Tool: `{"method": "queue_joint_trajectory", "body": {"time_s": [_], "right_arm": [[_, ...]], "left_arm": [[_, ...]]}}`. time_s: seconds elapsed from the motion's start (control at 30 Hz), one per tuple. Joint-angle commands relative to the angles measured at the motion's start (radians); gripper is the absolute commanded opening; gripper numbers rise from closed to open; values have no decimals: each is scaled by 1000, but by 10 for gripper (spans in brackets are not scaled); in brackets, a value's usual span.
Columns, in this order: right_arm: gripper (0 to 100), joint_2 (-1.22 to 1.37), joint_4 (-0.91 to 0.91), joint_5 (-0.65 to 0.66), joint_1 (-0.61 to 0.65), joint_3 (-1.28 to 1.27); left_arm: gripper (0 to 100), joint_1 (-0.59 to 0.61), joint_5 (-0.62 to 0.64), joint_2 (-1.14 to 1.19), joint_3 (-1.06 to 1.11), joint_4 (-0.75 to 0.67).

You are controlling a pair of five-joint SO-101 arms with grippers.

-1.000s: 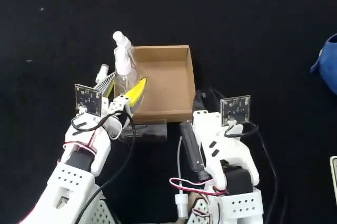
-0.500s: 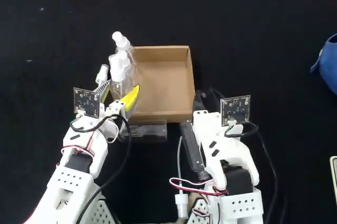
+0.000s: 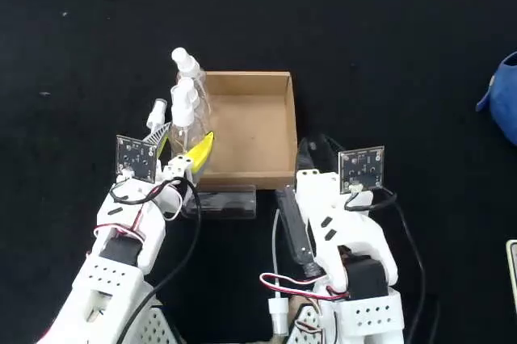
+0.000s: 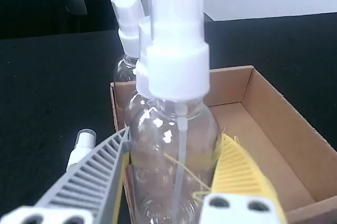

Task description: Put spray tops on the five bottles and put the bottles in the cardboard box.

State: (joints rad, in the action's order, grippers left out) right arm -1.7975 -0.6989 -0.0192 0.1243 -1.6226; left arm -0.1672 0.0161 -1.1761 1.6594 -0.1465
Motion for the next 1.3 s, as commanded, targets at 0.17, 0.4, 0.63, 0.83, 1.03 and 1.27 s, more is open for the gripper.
{"method": "queue_joint_trajectory", "body": {"time_s": [0.17,0.4,0.63,0.83,1.03,1.27], "right_arm": [[89,-84,23,3,-20,5],[89,-84,23,3,-20,4],[89,-84,23,3,-23,4],[89,-84,23,3,-23,4],[89,-84,23,3,-20,-4],[89,-84,23,5,-20,-5]], "left_arm": [[30,8,-8,0,10,-20],[30,10,48,0,10,-15],[30,13,48,2,19,-14],[30,10,54,2,8,-14],[30,13,54,2,-15,81],[30,10,54,0,-21,71]]}}
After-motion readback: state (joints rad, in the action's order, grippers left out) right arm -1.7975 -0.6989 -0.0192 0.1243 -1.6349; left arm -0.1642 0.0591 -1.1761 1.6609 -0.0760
